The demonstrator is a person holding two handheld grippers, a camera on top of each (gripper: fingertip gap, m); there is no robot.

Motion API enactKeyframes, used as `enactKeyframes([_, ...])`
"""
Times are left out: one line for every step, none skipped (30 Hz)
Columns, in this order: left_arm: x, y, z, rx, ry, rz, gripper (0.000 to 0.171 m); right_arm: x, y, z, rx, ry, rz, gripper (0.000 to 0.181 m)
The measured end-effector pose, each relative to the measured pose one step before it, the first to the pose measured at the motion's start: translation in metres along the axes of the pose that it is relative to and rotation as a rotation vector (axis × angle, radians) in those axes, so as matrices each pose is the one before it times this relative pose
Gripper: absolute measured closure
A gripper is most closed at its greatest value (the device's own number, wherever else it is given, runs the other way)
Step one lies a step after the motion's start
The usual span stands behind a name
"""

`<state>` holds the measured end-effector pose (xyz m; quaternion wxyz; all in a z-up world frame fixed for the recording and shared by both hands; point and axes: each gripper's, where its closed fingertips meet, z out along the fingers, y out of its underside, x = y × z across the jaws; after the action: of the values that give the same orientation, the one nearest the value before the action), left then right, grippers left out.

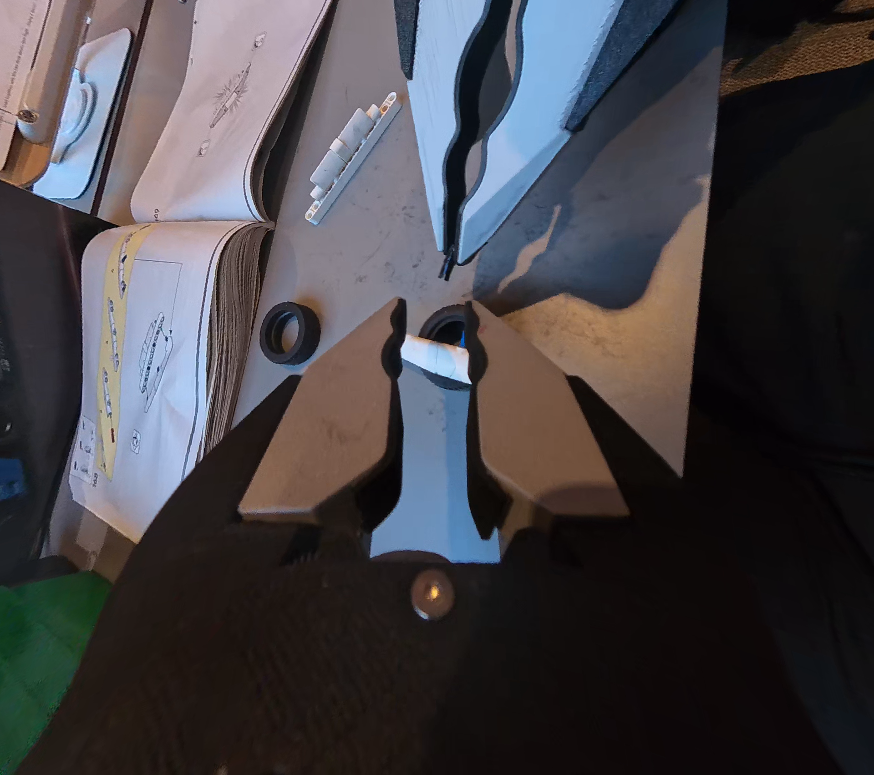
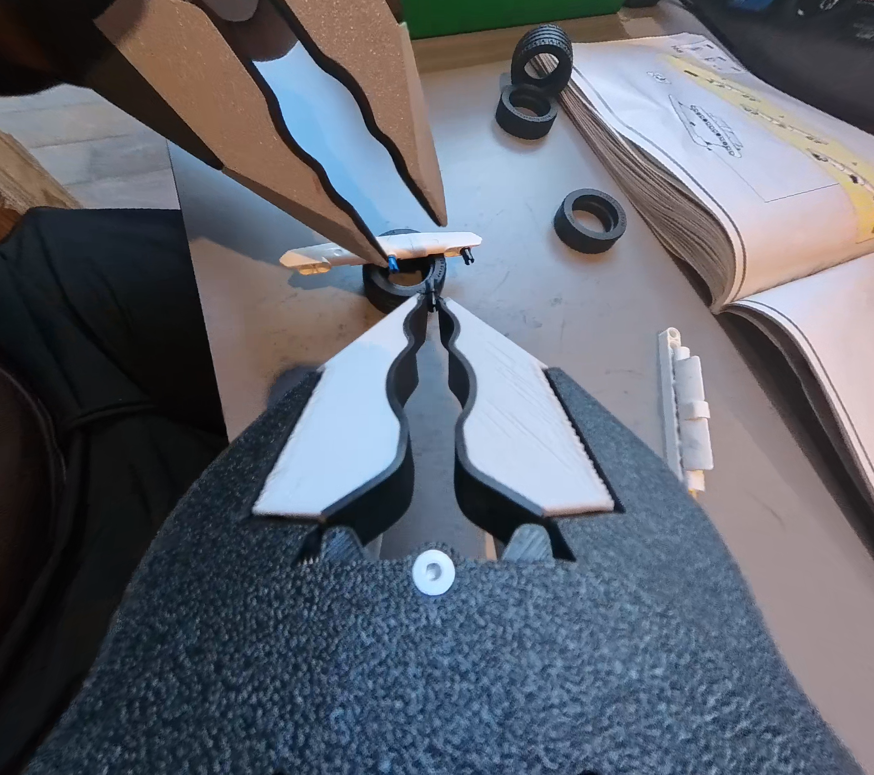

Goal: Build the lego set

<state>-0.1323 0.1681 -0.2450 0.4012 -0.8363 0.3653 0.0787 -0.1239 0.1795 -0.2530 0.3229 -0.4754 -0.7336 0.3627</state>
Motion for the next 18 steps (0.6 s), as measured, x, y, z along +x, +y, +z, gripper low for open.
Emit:
enactKeyframes([-0.00112,-0.00048,0.00019,0.00099,-0.0110,-0.0050,0.150,-0.00039,-0.00064,-0.00066,0.0069,-0.0110,0.0166,0.177])
enactKeyframes([-0.00092,-0.00078,0.00023,0.00220,-0.0101,-0.0056,0.151,-0.00022,-0.00109,-0.00108,0.0109,-0.0138,0.0223,0.177])
enactKeyframes([-0.00091,-0.00082,0.00006,0.00115,-0.0121,-0.0040,0.150,0.00009,-0.00121,-0.00147,0.0129,-0.0173,0.0276,0.177])
enactKeyframes([-0.00076,-0.00057,0.00000,0.00019,-0.0126,0.0001,0.150,0.00052,-0.00133,-0.00196,0.0142,-0.0188,0.0306,0.177])
enactKeyframes([-0.00067,-0.00015,0.00026,-0.00185,-0.0128,0.0030,0.150,0.00095,-0.00146,-0.00206,0.0158,-0.0176,0.0314,0.177])
enactKeyframes([-0.00132,0.00005,0.00057,-0.00316,-0.0173,0.0066,0.150,0.00114,-0.00130,-0.00199,0.0147,-0.0149,0.0296,0.177])
enactKeyframes([-0.00119,0.00087,0.00088,-0.00840,-0.0144,0.0105,0.151,0.00168,-0.00079,-0.00168,0.0109,-0.0081,0.0242,0.177])
enactKeyframes([-0.00095,0.00151,0.00125,-0.01405,-0.0118,0.0115,0.151,0.00205,-0.00032,-0.00117,0.0061,0.0000,0.0152,0.177])
enactKeyframes([-0.00115,0.00132,0.00116,-0.01314,-0.0110,0.0104,0.151,0.00134,0.00012,-0.00054,0.0012,0.0026,0.0054,0.177])
enactKeyframes([-0.00062,0.00031,0.00084,-0.00808,-0.0068,0.0084,0.151,0.00026,0.00009,-0.00001,-0.0007,0.0019,-0.0012,0.177])
enactKeyframes([-0.00049,-0.00058,0.00043,-0.00204,-0.0037,0.0031,0.151,-0.00058,-0.00018,0.00027,-0.0008,0.0005,-0.0038,0.177])
enactKeyframes([-0.00015,-0.00107,0.00009,0.00327,0.0002,-0.0018,0.151,-0.00121,-0.00032,0.00054,-0.0016,-0.0020,-0.0039,0.177])
enactKeyframes([-0.00002,-0.00095,0.00004,0.00485,0.0019,-0.0056,0.151,-0.00180,-0.00040,0.00058,-0.0011,-0.0053,-0.0022,0.177])
enactKeyframes([-0.00052,-0.00040,0.00008,0.00267,-0.0008,-0.0085,0.151,-0.00240,-0.00079,0.00030,0.0016,-0.0100,0.0008,0.177])
enactKeyframes([-0.00027,-0.00007,0.00015,0.00332,-0.0005,-0.0073,0.151,-0.00265,-0.00113,0.00010,0.0053,-0.0137,0.0036,0.177])
enactKeyframes([0.00073,-0.00015,-0.00010,0.00434,0.0043,-0.0052,0.150,-0.00217,-0.00118,-0.00023,0.0069,-0.0124,0.0055,0.177])
enactKeyframes([0.00125,-0.00054,-0.00039,0.00773,0.0049,-0.0036,0.150,-0.00092,-0.00056,-0.00034,0.0047,-0.0083,0.0081,0.177])
enactKeyframes([0.00108,-0.00083,-0.00071,0.00939,0.0017,-0.0018,0.150,-0.00028,-0.00038,-0.00054,0.0040,-0.0077,0.0100,0.177])
